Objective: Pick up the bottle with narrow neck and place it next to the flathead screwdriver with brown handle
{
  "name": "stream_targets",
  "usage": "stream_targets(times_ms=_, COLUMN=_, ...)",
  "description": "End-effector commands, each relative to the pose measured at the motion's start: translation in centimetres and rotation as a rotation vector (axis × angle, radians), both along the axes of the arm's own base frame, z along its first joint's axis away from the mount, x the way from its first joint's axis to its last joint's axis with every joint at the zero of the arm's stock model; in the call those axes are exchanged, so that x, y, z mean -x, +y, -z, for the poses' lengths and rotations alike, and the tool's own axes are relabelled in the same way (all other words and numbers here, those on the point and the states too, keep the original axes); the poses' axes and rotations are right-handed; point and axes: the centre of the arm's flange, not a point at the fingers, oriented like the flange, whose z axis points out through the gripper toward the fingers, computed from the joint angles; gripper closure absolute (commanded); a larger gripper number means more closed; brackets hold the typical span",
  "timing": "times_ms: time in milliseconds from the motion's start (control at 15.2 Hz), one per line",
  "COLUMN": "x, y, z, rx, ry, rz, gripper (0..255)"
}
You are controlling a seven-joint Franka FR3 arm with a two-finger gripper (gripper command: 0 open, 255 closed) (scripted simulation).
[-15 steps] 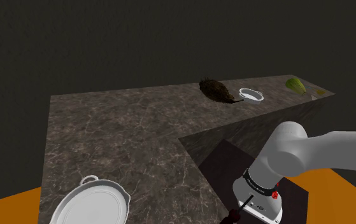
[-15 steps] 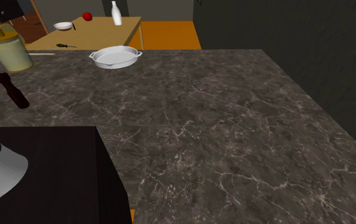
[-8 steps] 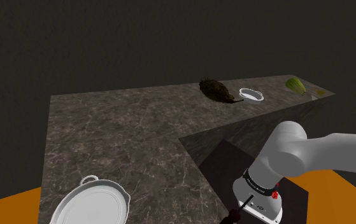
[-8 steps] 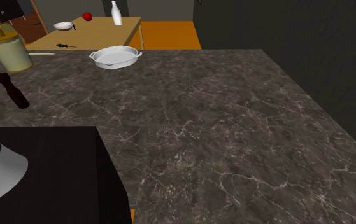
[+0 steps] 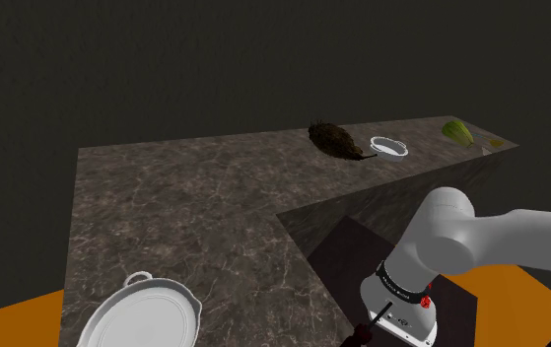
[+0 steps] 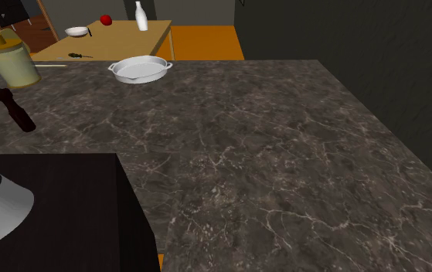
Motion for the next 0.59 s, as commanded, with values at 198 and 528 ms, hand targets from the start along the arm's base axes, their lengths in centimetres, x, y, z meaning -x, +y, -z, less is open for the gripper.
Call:
stream_targets(times_ms=198, x=0.0, y=-0.1, z=2.7, rx=-0.001, ry=0.000, rz=0.000, gripper=255)
stream_targets(times_ms=528, x=0.0, y=-0.1, z=5.3, rx=-0.001, ry=0.000, rz=0.000, gripper=255)
